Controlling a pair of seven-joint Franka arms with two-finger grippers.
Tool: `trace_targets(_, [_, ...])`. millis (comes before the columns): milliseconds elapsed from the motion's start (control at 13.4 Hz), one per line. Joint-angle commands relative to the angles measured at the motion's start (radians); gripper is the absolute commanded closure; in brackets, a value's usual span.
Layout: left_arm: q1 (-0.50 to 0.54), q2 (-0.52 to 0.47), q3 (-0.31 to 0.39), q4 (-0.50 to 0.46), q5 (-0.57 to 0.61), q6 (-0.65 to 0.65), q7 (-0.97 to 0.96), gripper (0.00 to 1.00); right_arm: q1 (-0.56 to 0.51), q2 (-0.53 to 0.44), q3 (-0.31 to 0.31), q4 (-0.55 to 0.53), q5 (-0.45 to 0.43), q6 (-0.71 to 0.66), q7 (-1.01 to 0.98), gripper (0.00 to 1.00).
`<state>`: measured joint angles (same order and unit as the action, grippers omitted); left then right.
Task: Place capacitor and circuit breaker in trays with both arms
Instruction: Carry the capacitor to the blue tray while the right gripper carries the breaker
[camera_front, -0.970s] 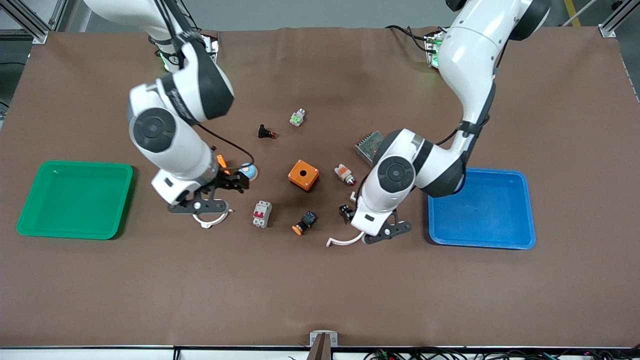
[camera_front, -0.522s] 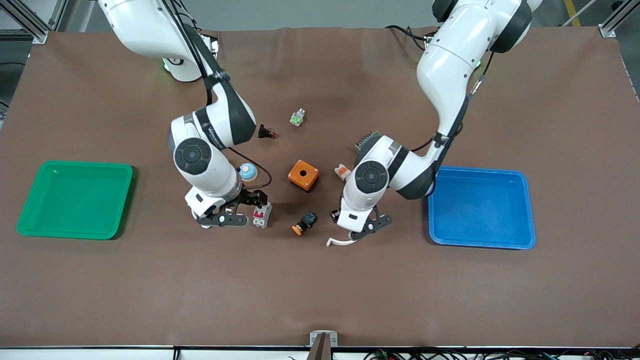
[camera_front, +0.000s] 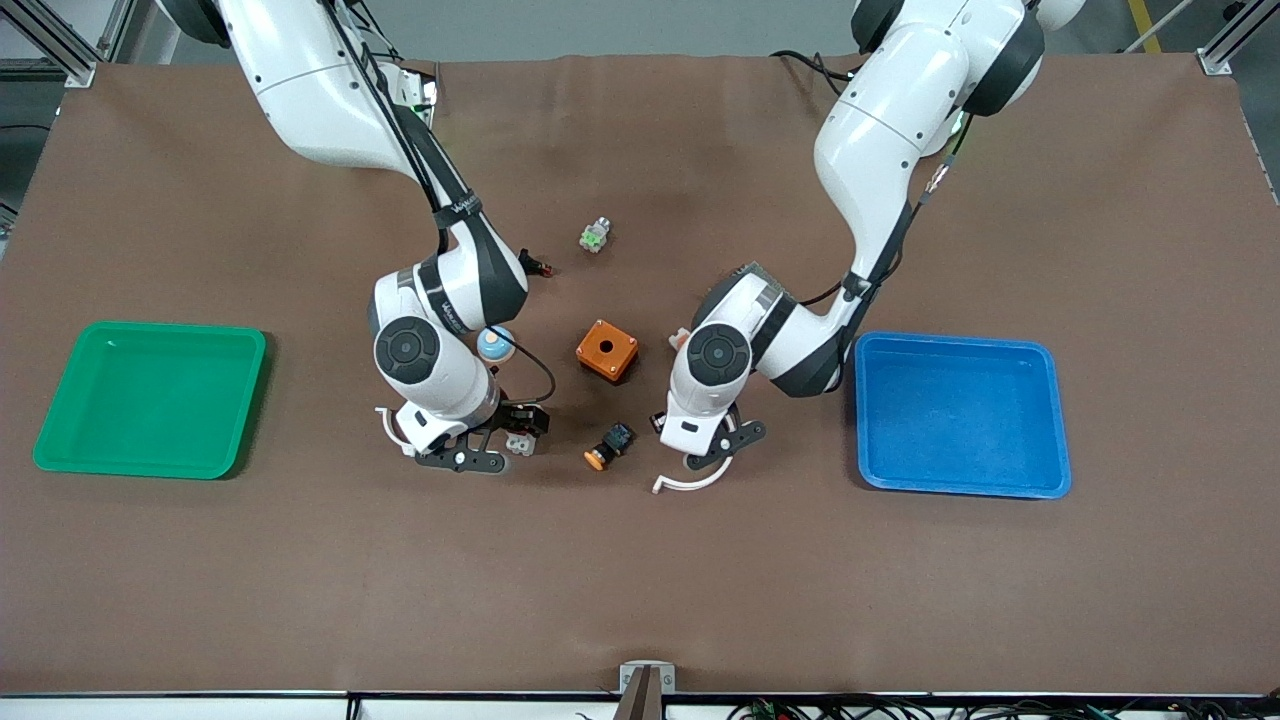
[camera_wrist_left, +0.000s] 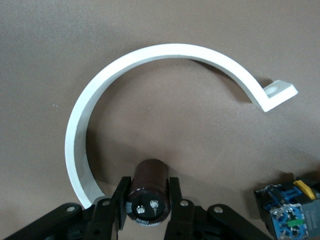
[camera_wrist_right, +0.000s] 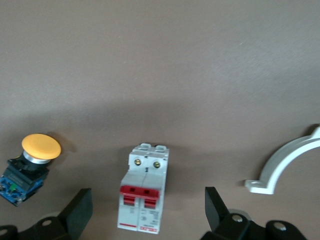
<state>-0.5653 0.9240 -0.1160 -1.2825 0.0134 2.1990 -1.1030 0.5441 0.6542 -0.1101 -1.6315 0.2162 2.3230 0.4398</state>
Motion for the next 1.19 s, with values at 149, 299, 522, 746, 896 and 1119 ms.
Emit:
trace_targets(149, [-0.001,-0.030,0.016,0.023,0.000,-0.022,-0.009,1.00,0.004,0.031,0.000,0.021,0.034,0.006,0.002,0.26])
trace_targets(299, [0.007,-0.091,0.051,0.022,-0.004,-0.077,-0.008,1.00,0.004,0.038,0.000,0.021,0.034,0.012,0.002,0.40])
trace_targets(522, [0.077,-0.184,0.065,0.009,-0.006,-0.162,-0.006,1.00,0.013,0.041,0.000,0.021,0.034,0.013,0.002,0.64])
trace_targets(746, [0.166,-0.255,0.067,-0.004,0.002,-0.258,0.061,1.00,0.014,0.033,0.000,0.022,0.034,-0.004,0.002,0.72])
trace_targets(896, [0.230,-0.287,0.070,-0.040,0.003,-0.274,0.150,1.00,0.017,0.003,0.000,0.021,0.034,-0.026,-0.004,0.73])
trace_targets(1119, [0.347,-0.317,0.070,-0.113,0.016,-0.275,0.309,1.00,-0.031,-0.088,-0.011,0.070,0.025,-0.260,-0.018,0.73])
